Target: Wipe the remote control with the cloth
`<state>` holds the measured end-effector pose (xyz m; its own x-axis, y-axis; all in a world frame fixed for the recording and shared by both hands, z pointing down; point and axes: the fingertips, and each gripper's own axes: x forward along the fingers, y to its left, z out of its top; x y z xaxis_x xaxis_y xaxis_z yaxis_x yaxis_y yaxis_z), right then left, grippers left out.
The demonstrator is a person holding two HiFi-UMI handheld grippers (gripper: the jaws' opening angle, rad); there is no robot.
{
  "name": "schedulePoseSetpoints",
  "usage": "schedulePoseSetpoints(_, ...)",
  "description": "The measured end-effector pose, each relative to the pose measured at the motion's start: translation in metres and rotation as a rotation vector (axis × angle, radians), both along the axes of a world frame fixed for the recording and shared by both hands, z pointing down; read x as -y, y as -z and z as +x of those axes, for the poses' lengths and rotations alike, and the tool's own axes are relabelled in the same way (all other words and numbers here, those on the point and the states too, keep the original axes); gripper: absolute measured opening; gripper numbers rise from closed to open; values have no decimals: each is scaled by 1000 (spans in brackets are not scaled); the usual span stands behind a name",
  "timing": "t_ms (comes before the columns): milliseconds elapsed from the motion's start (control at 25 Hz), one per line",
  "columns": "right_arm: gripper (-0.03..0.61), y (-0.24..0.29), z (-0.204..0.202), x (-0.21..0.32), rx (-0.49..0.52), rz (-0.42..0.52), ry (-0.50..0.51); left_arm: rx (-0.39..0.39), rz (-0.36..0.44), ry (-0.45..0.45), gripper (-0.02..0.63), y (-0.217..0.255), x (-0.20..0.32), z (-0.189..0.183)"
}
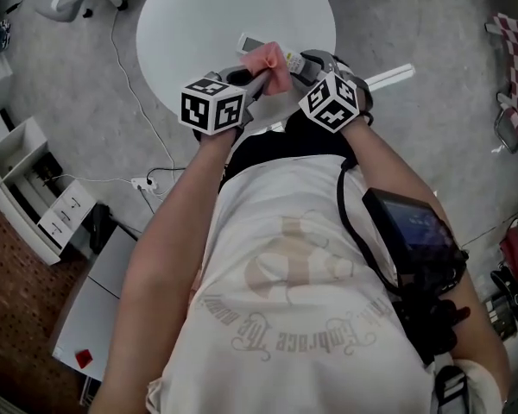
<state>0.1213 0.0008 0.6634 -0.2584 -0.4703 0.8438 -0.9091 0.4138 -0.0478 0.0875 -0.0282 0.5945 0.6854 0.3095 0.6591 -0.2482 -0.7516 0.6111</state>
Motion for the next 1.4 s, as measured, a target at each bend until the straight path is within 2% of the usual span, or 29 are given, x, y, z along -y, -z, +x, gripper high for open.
schedulePoseSetpoints(320,217,-3,4,5,21,-10,78,158,7,-235,20,-35,-16,53)
schedulePoseSetpoints(440,216,-2,8,9,22,-14,94,210,12,-285,18,-45,-24,61)
schedulePoseSetpoints(720,213,-1,12,16,15,-29,113,258,55,-243,17,-52,-11,64)
schedulePoseSetpoints(1000,212,-2,15,15,23,-28,136,270,53,-163,17,-55,12,50)
schedulePoseSetpoints(1200,212,-3,14,17,24,-34,143,301,65,-98,17,-59,42,28)
schedulePoseSetpoints(1400,212,-3,15,17,20,-40,153,370,105,-28,17,-66,83,-3)
